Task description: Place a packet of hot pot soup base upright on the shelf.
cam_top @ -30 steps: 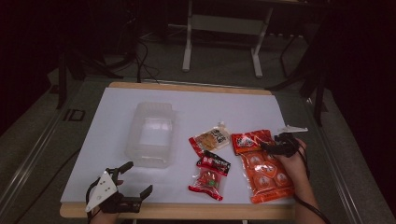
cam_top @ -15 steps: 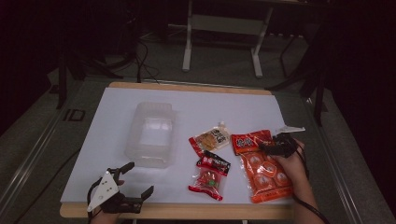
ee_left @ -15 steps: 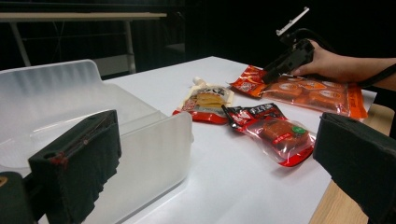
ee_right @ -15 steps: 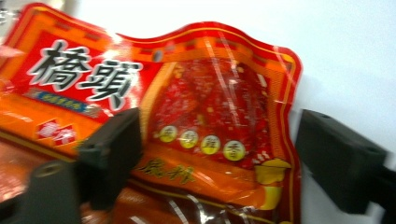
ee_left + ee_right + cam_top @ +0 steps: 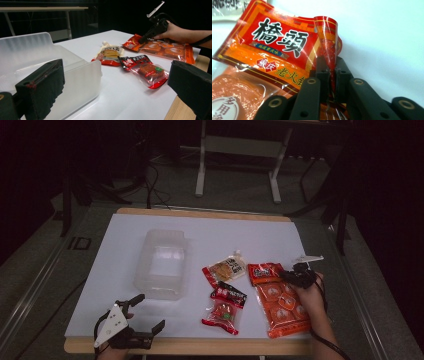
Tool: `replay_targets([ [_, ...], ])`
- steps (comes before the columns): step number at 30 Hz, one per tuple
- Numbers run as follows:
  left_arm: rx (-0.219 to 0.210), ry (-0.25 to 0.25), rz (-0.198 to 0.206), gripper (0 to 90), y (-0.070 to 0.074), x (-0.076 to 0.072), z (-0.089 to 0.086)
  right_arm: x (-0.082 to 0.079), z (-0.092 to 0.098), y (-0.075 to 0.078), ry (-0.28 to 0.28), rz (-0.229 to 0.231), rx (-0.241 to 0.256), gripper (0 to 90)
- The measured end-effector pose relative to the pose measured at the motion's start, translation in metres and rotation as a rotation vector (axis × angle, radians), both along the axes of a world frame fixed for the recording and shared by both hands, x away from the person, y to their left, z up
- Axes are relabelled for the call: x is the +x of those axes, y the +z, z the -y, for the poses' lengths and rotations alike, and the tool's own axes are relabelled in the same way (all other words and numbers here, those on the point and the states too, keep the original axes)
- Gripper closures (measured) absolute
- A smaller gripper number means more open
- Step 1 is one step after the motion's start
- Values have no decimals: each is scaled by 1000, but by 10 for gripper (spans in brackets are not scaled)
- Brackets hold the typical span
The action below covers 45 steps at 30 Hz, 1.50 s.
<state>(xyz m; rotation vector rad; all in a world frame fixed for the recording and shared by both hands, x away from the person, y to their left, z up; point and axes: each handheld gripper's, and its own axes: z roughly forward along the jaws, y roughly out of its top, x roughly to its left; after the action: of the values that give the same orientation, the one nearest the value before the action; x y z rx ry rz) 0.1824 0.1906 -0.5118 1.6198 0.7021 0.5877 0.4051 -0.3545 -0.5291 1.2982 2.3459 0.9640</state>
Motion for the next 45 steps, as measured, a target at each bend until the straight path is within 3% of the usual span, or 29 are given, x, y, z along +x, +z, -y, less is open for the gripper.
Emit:
replay_targets([
  [4,0,1,5,15,0,0,0,0,2,4,-25,-24,30,882],
  [12,-6,5,15,15,1,-1,-1,-10,7,20,-38,16,70,886],
  [21,-31,-22,14,15,0,1,-1,-26,7,44,-28,100,101,887],
  [22,-36,-27,10,15,1,0,0,-31,4,52,-17,125,106,887],
  [25,-2,-15,-12,16,1,0,1,-39,2,62,-9,160,116,887],
  [29,-4,-37,-36,15,1,1,3,-51,1,71,1,205,113,888],
  [39,8,-40,-24,15,1,0,6,-83,0,102,43,305,167,887],
  [45,0,-37,-28,15,1,-1,6,-105,-7,119,82,376,145,886],
])
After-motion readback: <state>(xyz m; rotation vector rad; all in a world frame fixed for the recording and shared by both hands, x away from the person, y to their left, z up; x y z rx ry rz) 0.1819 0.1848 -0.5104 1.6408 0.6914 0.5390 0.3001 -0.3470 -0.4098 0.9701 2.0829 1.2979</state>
